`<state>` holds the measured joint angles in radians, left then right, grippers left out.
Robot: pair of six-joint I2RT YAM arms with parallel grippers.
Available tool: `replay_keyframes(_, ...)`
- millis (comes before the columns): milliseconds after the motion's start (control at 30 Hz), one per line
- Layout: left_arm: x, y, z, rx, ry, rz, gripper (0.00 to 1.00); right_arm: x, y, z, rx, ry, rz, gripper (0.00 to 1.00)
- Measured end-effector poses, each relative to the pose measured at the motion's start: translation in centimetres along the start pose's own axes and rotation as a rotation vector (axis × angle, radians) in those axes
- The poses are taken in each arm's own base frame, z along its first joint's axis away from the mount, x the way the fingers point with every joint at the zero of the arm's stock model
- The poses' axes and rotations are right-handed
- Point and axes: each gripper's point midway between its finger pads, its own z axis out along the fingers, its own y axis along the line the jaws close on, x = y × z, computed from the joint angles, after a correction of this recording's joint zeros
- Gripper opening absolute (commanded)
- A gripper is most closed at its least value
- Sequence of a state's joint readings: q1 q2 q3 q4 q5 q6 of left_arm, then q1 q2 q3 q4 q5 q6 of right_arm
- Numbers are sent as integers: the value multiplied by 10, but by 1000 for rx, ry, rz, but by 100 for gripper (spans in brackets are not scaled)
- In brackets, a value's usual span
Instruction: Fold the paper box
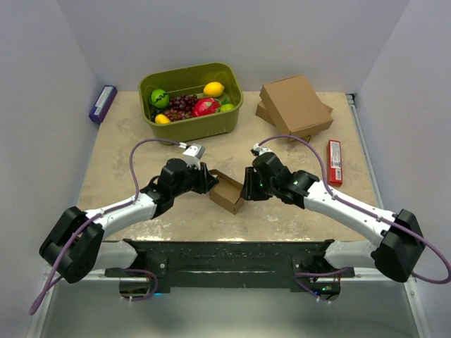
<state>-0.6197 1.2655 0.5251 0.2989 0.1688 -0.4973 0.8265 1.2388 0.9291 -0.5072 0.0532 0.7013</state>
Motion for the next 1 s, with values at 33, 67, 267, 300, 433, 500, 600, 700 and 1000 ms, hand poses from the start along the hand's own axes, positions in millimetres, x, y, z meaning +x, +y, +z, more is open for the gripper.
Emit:
replay_keyframes(33,0,0,0,0,0,0,27,1,0,1,2,5,-1,31)
replay_keyframes(67,0,0,0,-1,-1,1,27,2,0,2,3,8,-1,30)
replay_keyframes(267,0,-1,0,-1,-2,2,26,5,0,5,9,18,-4,20)
replay_keyframes(300,0,-1,0,-1,-3,2,25,5,0,6,9,18,-3,19)
replay_keyframes(433,2,-1,-4,-1,-25,-1,25,4,1,6,8,14,7,13)
replay_keyframes(500,4,-1,-7,-5,-39,-4,25,3,3,6,4,9,24,8)
replay_keyframes(600,5,-1,-12,-12,-57,-6,25,2,5,8,-5,0,50,3)
replay_keyframes(700,6,-1,-13,-16,-63,-13,25,1,7,10,-18,-14,72,1)
replay_keyframes(1000,5,0,-13,-16,-72,-20,25,1,9,11,-21,-23,91,0)
